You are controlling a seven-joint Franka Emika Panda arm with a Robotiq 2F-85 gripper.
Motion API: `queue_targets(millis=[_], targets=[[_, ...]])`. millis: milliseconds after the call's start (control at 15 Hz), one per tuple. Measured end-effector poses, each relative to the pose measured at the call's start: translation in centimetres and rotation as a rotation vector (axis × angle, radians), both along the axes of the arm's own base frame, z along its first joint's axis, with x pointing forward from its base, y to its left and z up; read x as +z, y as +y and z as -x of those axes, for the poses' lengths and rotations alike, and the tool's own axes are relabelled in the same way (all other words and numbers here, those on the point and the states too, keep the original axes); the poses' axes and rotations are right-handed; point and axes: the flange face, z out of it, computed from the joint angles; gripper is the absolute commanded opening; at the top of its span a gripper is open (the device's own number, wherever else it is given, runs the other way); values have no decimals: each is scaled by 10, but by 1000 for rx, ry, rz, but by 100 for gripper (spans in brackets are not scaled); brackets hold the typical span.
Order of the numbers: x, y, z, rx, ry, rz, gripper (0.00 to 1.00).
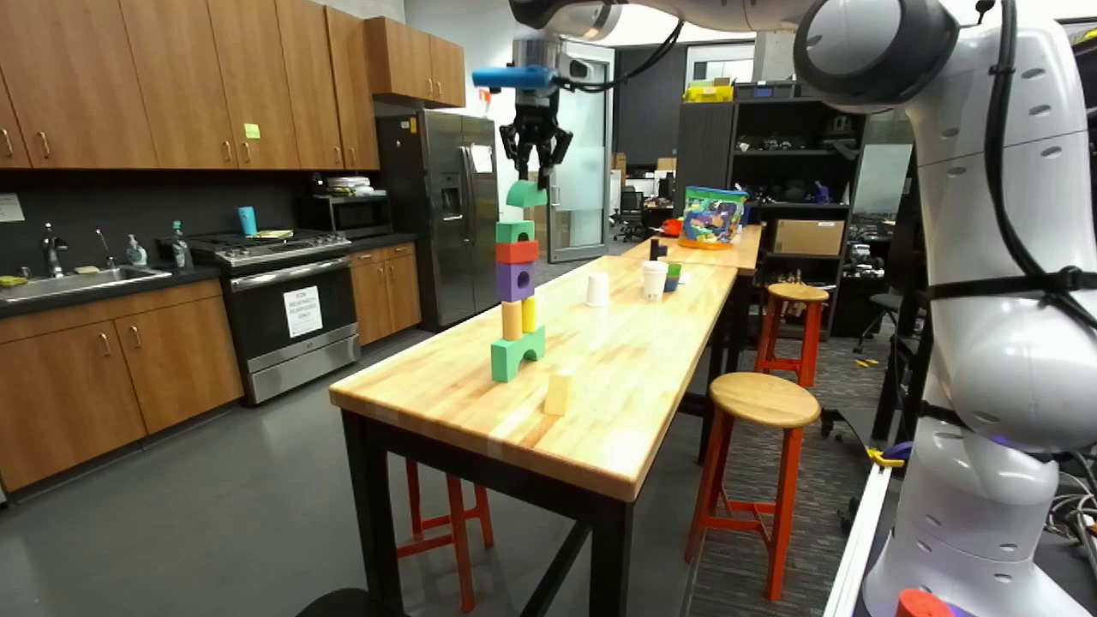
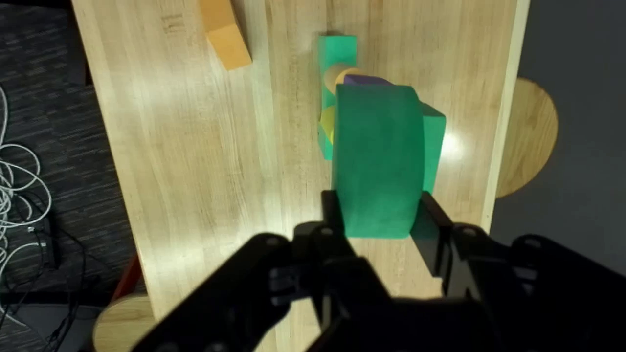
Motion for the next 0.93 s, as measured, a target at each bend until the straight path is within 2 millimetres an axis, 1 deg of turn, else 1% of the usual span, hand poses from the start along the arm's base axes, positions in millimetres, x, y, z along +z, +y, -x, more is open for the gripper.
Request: queue_targets(millis=[267,533,600,933], targets=[[-2,-2,-6,35,17,-22,39],[-2,-1,-7,38,19,-23,39],[-2,-1,-7,38,19,-23,14],[-9,0,-10,38,29,-23,14]])
